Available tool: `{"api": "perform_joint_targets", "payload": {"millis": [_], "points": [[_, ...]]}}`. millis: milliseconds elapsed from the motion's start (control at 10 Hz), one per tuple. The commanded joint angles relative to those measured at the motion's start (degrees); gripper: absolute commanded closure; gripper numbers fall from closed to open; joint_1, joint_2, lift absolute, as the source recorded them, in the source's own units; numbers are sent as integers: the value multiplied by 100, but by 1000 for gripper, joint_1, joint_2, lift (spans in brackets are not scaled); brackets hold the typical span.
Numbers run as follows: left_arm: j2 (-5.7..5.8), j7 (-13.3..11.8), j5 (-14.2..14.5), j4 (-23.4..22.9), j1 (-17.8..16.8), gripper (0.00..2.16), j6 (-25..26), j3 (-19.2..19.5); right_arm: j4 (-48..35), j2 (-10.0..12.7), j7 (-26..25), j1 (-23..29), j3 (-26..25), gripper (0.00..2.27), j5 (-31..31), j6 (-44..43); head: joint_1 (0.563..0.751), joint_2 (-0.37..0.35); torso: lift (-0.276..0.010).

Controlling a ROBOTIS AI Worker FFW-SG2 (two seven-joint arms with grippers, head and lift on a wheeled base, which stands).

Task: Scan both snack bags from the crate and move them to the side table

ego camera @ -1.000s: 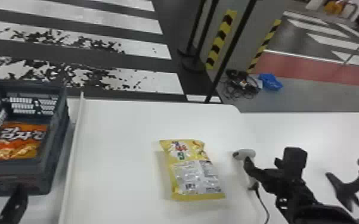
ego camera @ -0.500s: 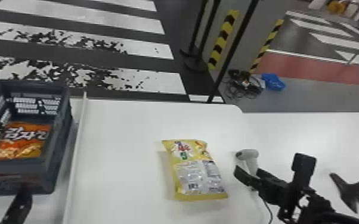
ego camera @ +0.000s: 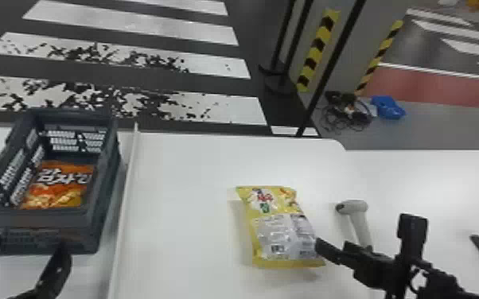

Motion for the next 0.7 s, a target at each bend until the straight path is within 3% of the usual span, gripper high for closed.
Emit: {"api": "perform_joint_targets", "payload": {"millis": [0, 600], "points": [[0, 0, 0, 19, -4, 80, 0, 0, -10, 8, 63, -9, -9, 181, -224, 141, 695, -254, -99], [-9, 0, 0, 54, -13, 80, -18, -9, 113, -10, 300, -158, -9, 181, -382, 458, 695, -214, -99]]}}
